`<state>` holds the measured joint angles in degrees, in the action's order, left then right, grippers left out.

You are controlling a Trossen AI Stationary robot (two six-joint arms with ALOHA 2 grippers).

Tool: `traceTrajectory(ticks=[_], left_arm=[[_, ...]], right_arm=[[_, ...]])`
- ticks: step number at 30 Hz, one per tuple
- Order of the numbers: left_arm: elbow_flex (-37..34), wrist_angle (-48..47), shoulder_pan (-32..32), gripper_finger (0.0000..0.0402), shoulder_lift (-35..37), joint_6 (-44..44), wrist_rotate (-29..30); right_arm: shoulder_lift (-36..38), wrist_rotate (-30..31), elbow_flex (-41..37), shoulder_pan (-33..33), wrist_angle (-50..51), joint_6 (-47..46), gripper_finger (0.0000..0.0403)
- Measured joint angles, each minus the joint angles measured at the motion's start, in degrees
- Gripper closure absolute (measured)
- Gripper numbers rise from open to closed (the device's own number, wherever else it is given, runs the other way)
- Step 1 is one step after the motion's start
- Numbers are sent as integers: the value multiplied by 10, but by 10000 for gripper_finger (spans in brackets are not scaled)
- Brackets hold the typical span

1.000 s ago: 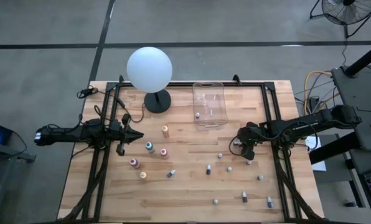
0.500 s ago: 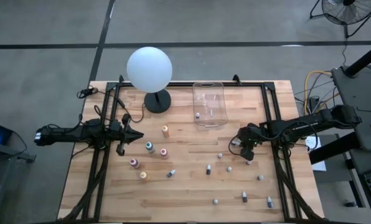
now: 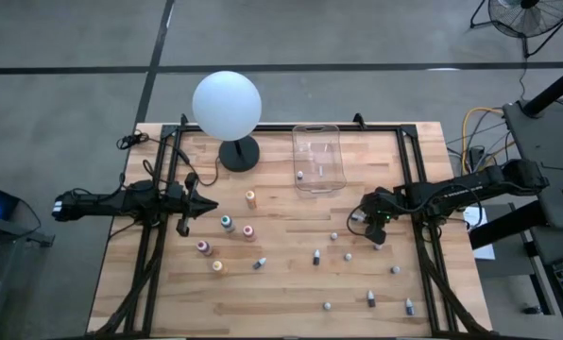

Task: Pick & Place food coloring
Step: Put the small black food coloring bottle into the transparent bin

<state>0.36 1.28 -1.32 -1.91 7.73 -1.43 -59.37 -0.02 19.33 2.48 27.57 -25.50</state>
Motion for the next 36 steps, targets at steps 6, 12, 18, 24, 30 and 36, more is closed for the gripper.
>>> traceTrajectory(ticks=[6, 12, 18, 24, 30, 36], left_arm=[[0, 0, 0, 401, 0, 0, 0], [0, 0, 0, 401, 0, 0, 0], [0, 0, 0, 401, 0, 0, 0], [0, 0, 0, 401, 0, 0, 0], [0, 0, 0, 401, 0, 0, 0], [0, 0, 0, 401, 0, 0, 0]], right_arm=[[0, -2, 0, 0, -8, 31, 355], [0, -2, 0, 0, -14, 32, 297], [0, -1, 0, 0, -14, 31, 235], [1, 33, 0, -14, -15, 33, 194], [0, 25, 0, -15, -60, 65, 179], [-17, 26, 0, -15, -57, 67, 177]])
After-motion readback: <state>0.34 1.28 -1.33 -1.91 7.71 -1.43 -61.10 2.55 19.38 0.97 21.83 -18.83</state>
